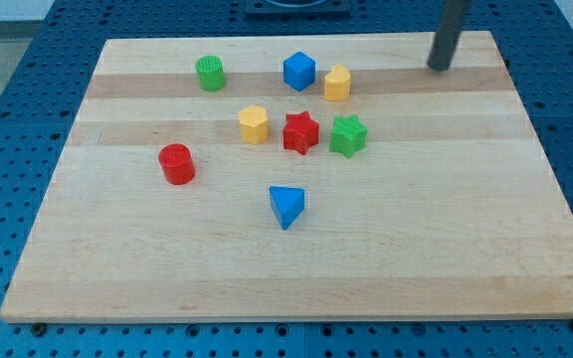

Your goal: Move the blue cube near the green circle

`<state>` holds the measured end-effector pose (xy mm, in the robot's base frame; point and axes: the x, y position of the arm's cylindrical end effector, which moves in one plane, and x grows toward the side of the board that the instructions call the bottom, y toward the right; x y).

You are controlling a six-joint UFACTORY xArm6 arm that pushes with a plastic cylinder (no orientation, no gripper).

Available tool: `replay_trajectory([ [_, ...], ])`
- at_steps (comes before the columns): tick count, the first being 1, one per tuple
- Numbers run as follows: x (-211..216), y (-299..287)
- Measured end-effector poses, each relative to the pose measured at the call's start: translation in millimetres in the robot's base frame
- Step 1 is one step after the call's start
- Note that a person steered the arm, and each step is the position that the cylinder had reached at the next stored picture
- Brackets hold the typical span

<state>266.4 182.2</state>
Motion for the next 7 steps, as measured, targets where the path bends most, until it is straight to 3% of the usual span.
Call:
replay_trajectory([
  [4, -1.6, -123.1],
  [7, 17.2, -160.9],
])
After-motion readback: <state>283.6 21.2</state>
